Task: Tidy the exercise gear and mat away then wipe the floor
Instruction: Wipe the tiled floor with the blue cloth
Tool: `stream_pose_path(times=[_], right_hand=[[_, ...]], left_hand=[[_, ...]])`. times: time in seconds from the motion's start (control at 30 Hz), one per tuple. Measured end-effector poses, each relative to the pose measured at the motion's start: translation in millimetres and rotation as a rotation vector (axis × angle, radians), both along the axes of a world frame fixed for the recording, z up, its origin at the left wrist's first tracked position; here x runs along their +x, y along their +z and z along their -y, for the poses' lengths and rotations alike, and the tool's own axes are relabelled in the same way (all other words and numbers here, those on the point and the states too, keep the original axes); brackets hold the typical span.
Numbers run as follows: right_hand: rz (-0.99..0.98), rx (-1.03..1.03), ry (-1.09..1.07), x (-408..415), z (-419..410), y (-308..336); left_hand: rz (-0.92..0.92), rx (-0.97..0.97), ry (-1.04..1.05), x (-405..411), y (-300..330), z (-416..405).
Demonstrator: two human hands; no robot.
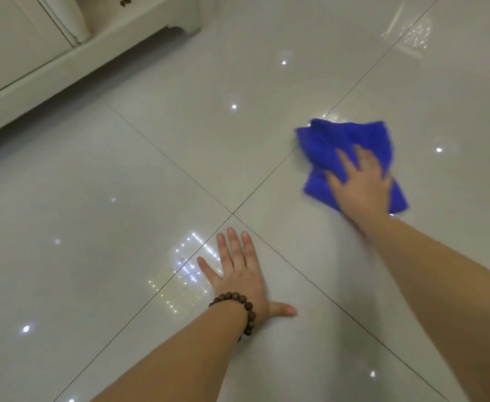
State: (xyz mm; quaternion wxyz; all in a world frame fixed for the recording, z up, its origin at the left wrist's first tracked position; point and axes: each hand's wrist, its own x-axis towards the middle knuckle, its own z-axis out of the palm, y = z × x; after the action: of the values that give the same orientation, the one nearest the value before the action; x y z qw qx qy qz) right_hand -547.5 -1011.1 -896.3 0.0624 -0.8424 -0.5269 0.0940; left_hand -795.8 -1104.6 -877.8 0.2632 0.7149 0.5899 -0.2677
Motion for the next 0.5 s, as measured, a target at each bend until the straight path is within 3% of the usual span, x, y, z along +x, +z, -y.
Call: stream_pose_path(times=[0.07, 0.13, 0.17, 0.2, 0.3, 0.37, 0.5], right_hand=[[-0.018, -0.007, -0.238, 33, 20, 3], [-0.051, -0.015, -0.465, 13, 23, 3], [-0.054, -0.016, -0.467, -13, 24, 3], [-0.024, -0.015, -0.366, -41, 26, 1], [0.047, -0.045, 0.195, -93, 51, -2], [0.062, -0.052, 0.297, -59, 73, 1], [0.034, -0.061, -0.263, 23, 155, 2]], left_hand=[[-0.002, 0.013, -0.003, 0, -1, -1], [-0.013, 0.003, -0.006, 0, 0, 0], [-0.015, -0.001, -0.006, 0, 0, 0], [-0.015, -0.001, -0.006, 0, 0, -1], [-0.002, -0.014, 0.008, 0, 1, -2], [0.015, -0.005, 0.008, -1, 2, -1], [0.039, 0.025, 0.002, -3, 3, 0]])
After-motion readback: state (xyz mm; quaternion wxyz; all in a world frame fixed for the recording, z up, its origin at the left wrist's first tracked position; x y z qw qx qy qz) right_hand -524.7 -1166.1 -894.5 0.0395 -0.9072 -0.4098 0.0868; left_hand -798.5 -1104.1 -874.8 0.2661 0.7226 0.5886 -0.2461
